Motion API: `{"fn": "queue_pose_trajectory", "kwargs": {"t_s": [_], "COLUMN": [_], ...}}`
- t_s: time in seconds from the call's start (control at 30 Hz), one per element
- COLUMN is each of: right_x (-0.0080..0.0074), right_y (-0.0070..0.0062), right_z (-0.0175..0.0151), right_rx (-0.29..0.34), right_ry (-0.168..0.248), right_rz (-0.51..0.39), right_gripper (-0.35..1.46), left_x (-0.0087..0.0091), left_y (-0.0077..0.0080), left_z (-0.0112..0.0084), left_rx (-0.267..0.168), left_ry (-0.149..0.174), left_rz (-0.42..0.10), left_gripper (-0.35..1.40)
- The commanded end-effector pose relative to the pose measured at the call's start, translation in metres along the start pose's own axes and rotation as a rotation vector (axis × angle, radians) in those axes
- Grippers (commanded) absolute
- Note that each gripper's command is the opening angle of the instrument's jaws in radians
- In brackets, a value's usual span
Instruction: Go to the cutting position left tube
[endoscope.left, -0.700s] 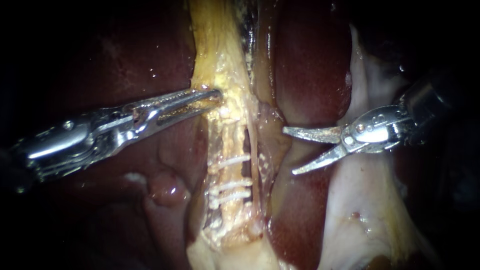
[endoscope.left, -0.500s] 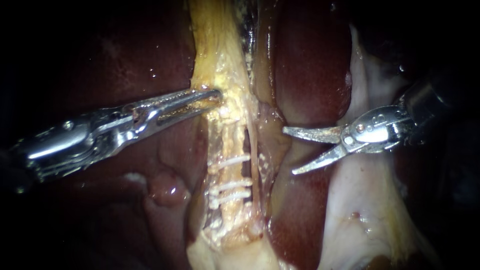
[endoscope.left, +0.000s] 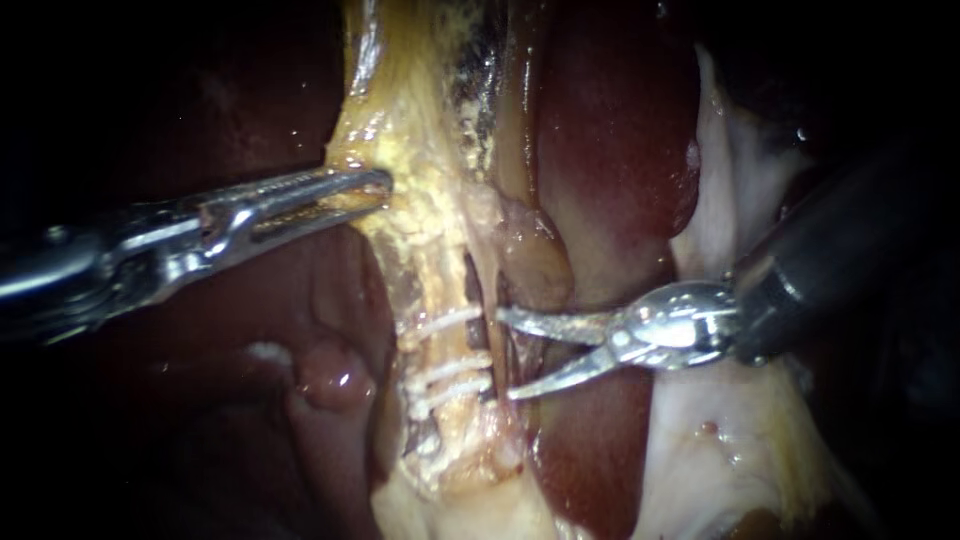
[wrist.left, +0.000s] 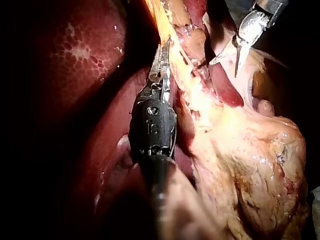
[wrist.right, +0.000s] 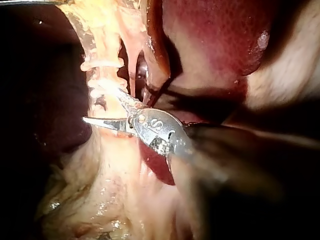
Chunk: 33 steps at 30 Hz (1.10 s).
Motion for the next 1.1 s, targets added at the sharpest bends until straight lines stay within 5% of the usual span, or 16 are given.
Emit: {"fn": "queue_pose_trajectory", "kwargs": {"t_s": [0.03,0.2,0.73,1.1], "right_x": [-0.0004,-0.0014,-0.0012,-0.0010], "right_y": [0.0004,0.0019,0.0047,0.0053], "right_z": [0.0002,0.0010,0.0026,0.0033], "right_rx": [0.011,0.018,0.012,0.041], "right_ry": [-0.003,-0.009,-0.020,-0.057], "right_rz": [0.006,0.017,0.022,0.052], "right_gripper": [1.40,1.40,1.40,1.35], "left_x": [-0.0002,-0.0005,-0.0006,-0.0006], "left_y": [-0.0002,-0.0012,-0.0022,-0.0026], "left_z": [-0.0003,-0.0010,-0.0015,-0.0018], "left_rx": [-0.001,-0.006,-0.012,-0.017], "left_ry": [-0.005,-0.011,-0.012,-0.013], "left_rz": [0.004,0.008,0.007,0.006], "left_gripper": [-0.35,-0.35,-0.35,-0.35]}}
